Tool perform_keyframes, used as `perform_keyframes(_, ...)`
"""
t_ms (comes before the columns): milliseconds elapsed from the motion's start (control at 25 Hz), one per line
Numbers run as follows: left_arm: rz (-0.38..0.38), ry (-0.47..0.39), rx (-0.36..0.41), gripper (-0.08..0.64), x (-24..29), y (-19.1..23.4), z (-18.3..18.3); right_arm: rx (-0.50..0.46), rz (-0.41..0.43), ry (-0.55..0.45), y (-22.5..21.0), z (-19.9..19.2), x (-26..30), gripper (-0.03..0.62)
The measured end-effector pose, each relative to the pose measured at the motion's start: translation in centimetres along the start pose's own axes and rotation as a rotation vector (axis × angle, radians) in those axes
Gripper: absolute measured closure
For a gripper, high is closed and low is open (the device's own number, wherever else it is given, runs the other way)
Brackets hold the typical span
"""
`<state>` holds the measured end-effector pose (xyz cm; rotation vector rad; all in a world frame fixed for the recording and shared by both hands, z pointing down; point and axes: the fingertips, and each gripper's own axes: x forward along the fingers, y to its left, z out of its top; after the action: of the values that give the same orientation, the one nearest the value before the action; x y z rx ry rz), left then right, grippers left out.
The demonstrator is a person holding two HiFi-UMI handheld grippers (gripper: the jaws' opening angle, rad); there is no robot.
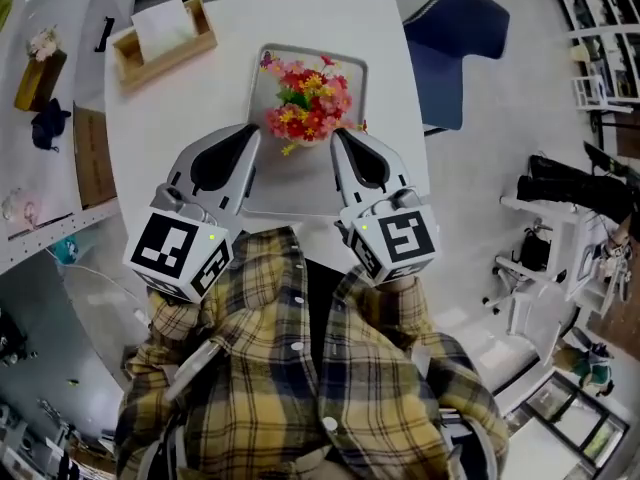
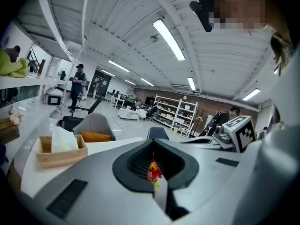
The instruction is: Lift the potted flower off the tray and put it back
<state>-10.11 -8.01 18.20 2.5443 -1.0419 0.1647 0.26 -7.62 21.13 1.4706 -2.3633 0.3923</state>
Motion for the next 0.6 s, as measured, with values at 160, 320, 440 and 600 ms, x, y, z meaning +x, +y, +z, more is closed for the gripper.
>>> perform_keyframes(160,-0.078,0.043,0.014,0.551,0.8,1.2,-0.1,0.032,-0.091,-0.013,-0.4,0.0,0.5,0.594)
perform_keyframes(320,-0.119,0.080,0.035,0.551,1.7,1.4,-0.6,0.029,-0.121,-0.021,-0.7,-0.2,0.4,0.594)
perform_keyframes(440,-0.121,0.089,0.043,0.551,2.0,1.3,-0.9,0.023,-0.116,-0.020,-0.7,-0.3,0.1,0.594)
perform_keyframes(600,-0.111,0.087,0.052,0.551,2.4,1.0,-1.2,0.012,-0.088,-0.028,-0.8,-0.8,-0.2,0.594)
